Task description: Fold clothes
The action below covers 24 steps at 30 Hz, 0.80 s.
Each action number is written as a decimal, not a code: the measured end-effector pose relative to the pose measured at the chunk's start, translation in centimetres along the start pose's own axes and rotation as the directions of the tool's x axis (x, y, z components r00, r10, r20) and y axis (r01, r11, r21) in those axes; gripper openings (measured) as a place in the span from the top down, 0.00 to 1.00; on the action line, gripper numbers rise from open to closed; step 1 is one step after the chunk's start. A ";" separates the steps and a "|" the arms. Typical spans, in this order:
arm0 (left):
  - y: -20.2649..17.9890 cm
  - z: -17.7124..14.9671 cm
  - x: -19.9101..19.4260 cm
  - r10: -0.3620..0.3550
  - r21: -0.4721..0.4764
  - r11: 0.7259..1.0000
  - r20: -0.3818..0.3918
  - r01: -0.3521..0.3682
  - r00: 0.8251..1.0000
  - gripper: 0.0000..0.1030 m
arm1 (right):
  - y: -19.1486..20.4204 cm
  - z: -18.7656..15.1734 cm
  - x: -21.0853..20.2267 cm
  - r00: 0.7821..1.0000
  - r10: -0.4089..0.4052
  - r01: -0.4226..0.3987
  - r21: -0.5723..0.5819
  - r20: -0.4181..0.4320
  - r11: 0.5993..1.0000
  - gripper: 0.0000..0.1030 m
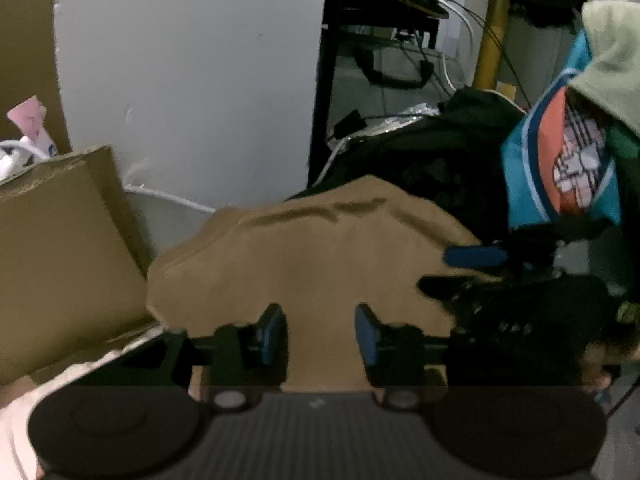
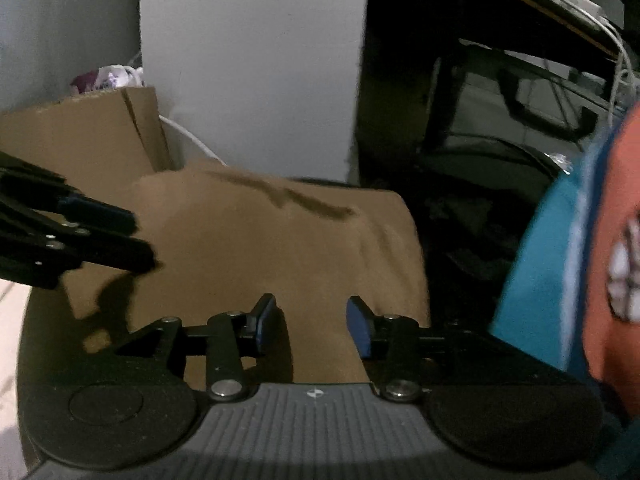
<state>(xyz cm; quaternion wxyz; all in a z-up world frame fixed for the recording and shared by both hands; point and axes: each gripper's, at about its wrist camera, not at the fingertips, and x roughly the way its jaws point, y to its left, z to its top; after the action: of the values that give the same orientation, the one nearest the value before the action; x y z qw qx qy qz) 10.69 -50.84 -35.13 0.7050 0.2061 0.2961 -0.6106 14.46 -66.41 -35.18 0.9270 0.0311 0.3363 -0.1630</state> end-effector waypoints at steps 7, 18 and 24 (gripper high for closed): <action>0.2 -0.9 -1.9 0.064 0.053 0.997 -0.036 -0.062 0.997 0.58 | -1.8 -1.8 -2.0 0.998 -0.056 0.056 0.018 0.002 0.998 0.56; 0.6 -2.8 -5.1 0.093 -0.101 0.990 -0.102 -0.103 0.990 0.47 | -1.6 -4.7 -7.0 0.999 -0.019 0.015 0.087 0.041 0.996 0.56; 0.4 -5.8 -4.9 0.084 -0.206 0.972 -0.149 -0.114 0.985 0.48 | -1.5 -7.2 -7.2 0.999 -0.033 0.034 0.115 -0.015 0.993 0.56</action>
<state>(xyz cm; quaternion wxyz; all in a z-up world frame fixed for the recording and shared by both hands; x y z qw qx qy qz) 9.74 -43.39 -36.17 0.7303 0.1855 0.3978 -0.5235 4.39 -64.59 -36.09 0.9185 0.0800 0.3330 -0.1975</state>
